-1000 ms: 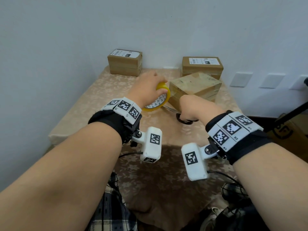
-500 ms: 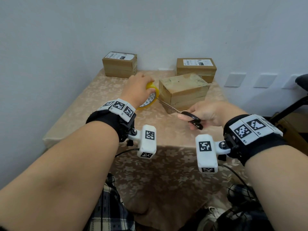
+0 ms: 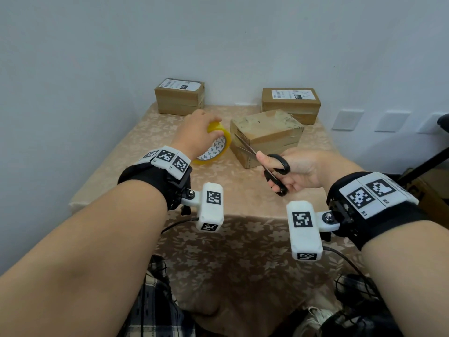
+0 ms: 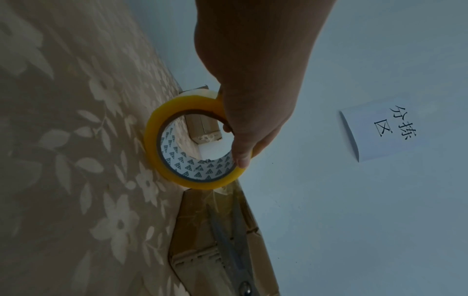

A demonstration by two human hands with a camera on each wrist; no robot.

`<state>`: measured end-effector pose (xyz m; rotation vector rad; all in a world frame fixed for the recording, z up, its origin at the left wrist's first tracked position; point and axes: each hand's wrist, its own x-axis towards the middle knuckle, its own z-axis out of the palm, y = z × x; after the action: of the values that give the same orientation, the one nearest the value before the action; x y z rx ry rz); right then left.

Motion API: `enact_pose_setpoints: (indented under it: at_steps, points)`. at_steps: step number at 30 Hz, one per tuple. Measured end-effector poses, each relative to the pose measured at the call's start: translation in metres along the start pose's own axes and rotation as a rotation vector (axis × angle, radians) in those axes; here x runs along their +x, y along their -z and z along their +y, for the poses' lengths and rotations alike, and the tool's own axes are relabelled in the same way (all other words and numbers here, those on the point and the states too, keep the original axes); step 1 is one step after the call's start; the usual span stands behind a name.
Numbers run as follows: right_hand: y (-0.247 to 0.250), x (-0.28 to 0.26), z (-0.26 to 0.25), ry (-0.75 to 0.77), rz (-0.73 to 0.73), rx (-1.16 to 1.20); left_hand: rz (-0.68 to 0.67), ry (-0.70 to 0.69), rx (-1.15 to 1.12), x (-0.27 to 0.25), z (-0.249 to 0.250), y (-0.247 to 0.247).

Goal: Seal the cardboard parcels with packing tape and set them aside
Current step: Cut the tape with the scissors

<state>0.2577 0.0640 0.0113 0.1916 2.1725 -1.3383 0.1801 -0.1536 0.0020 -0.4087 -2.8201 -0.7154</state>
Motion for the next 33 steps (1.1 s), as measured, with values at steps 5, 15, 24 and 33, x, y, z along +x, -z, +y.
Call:
enact_pose_setpoints:
  at_steps: [5,15,24,33]
  points:
    - [-0.013,0.002,-0.009,-0.017,0.05,-0.005,-0.059,-0.099,-0.04,-0.006,0.009,0.003]
    - [0.02,-0.012,0.004,-0.038,0.08,0.018,-0.137,-0.222,-0.118,-0.014,0.031,0.008]
    - [0.003,0.009,0.003,0.01,0.128,0.044,-0.26,-0.135,0.038,0.003,0.042,0.006]
    - [0.003,0.014,0.009,0.008,0.155,0.166,-0.248,-0.123,0.057,0.001,0.04,0.018]
